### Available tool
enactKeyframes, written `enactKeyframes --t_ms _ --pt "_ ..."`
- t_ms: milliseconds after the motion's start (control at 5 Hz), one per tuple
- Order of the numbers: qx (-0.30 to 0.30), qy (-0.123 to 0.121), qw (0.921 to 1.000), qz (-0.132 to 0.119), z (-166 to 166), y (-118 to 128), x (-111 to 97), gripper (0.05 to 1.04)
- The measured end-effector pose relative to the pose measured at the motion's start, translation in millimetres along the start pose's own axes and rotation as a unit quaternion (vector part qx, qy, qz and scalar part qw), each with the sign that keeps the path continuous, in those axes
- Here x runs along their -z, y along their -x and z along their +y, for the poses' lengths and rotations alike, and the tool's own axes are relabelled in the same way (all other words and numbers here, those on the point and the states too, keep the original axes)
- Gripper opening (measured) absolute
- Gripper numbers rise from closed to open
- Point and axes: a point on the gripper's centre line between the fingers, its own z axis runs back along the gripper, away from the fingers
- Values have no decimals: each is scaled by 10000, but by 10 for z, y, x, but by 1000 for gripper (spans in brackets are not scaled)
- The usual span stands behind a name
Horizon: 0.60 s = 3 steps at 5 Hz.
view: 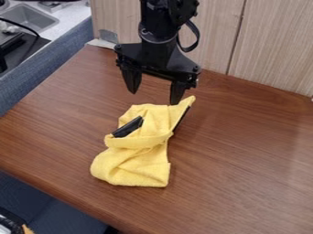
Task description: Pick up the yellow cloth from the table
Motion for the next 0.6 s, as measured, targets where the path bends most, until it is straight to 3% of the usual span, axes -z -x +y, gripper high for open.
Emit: enactKeyframes --t_ms 600 --pt "-111 -70 9987 483 91 304 249 1000"
